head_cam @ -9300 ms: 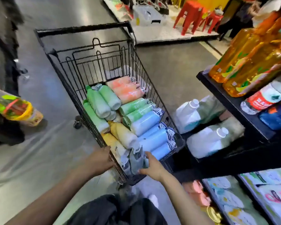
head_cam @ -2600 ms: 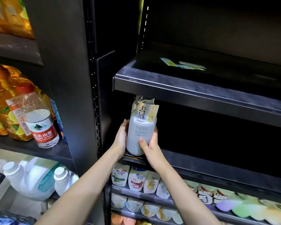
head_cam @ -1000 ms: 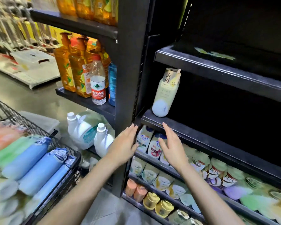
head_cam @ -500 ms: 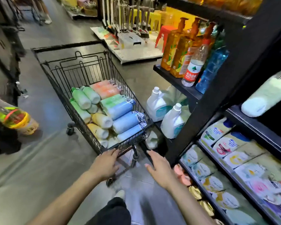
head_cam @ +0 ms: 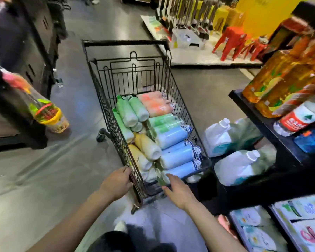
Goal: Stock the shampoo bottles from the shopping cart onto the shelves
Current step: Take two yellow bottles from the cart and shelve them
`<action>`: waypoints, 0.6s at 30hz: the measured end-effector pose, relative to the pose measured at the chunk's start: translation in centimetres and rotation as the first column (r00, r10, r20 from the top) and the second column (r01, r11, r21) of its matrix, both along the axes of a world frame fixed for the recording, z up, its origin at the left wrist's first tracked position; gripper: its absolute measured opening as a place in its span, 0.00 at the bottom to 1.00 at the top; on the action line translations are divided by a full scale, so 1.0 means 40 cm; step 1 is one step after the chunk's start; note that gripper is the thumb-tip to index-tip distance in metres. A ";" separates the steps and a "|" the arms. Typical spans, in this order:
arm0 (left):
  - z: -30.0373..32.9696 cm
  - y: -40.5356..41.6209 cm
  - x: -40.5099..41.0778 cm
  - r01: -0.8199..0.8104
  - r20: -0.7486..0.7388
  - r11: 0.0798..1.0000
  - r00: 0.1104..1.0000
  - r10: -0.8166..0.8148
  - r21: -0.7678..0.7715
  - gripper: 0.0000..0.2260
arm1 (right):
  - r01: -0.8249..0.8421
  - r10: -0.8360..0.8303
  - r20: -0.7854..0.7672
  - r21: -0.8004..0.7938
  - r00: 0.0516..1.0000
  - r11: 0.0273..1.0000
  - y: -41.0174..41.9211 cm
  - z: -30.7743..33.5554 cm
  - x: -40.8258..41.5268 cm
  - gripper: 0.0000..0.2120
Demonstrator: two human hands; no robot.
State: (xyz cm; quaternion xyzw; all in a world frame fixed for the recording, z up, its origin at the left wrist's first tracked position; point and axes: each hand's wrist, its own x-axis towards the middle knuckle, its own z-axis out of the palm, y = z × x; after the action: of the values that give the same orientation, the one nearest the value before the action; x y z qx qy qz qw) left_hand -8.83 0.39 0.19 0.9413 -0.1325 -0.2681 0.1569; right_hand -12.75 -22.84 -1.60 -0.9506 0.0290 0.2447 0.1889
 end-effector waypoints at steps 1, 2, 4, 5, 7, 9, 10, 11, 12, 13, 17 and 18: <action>-0.002 0.005 0.022 -0.009 0.014 1.000 1.000 0.009 -0.011 0.22 | 0.010 -0.010 -0.008 0.000 1.000 1.000 0.015 -0.004 0.037 0.27; 0.001 0.007 0.041 -0.016 0.020 1.000 1.000 0.016 -0.013 0.22 | 0.023 -0.023 -0.012 0.008 1.000 1.000 0.028 -0.009 0.072 0.27; 0.000 0.007 0.069 -0.031 0.016 0.999 0.999 0.031 -0.012 0.24 | 0.025 -0.024 -0.018 0.022 1.000 0.999 0.049 -0.025 0.142 0.28; -0.002 0.004 0.080 -0.040 0.015 0.999 0.999 0.040 -0.009 0.25 | 0.017 -0.016 -0.017 0.021 1.000 1.000 0.057 -0.035 0.178 0.28; -0.010 -0.003 0.095 -0.073 0.016 0.997 0.997 0.073 -0.012 0.26 | 0.006 -0.006 0.009 0.016 1.000 1.000 0.071 -0.055 0.250 0.29; -0.014 -0.009 0.103 -0.128 -0.005 0.992 0.992 0.128 -0.012 0.26 | 0.013 -0.013 0.039 -0.005 0.999 1.000 0.085 -0.082 0.319 0.32; -0.015 -0.011 0.105 -0.156 -0.023 0.988 0.988 0.156 -0.007 0.26 | 0.030 -0.029 0.042 -0.022 0.999 0.999 0.091 -0.098 0.350 0.34; -0.015 -0.013 0.105 -0.182 -0.038 0.983 0.983 0.182 -0.009 0.26 | 0.049 -0.048 0.037 -0.036 0.998 0.998 0.097 -0.116 0.376 0.35; -0.015 -0.017 0.104 -0.209 -0.052 0.978 0.977 0.208 -0.020 0.26 | 0.062 -0.062 0.019 -0.053 0.998 0.997 0.102 -0.135 0.396 0.36; -0.016 -0.020 0.101 -0.243 -0.059 0.969 0.969 0.241 -0.038 0.26 | 0.058 -0.058 0.003 -0.082 0.998 0.995 0.109 -0.155 0.408 0.37; -0.022 -0.035 0.098 -0.380 -0.081 0.921 0.924 0.374 -0.083 0.25 | 0.003 0.008 0.043 -0.234 0.999 0.972 0.127 -0.212 0.419 0.42; -0.026 -0.042 0.102 -0.402 -0.090 0.911 0.915 0.394 -0.094 0.25 | -0.003 0.021 0.068 -0.255 0.997 0.967 0.124 -0.217 0.419 0.41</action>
State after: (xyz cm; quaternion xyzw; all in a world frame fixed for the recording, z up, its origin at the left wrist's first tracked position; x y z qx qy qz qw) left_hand -4.76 -1.31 -0.87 0.9286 0.0529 -0.2550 0.2643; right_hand 4.01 -17.89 -10.29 -0.9751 0.0480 0.2068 0.0648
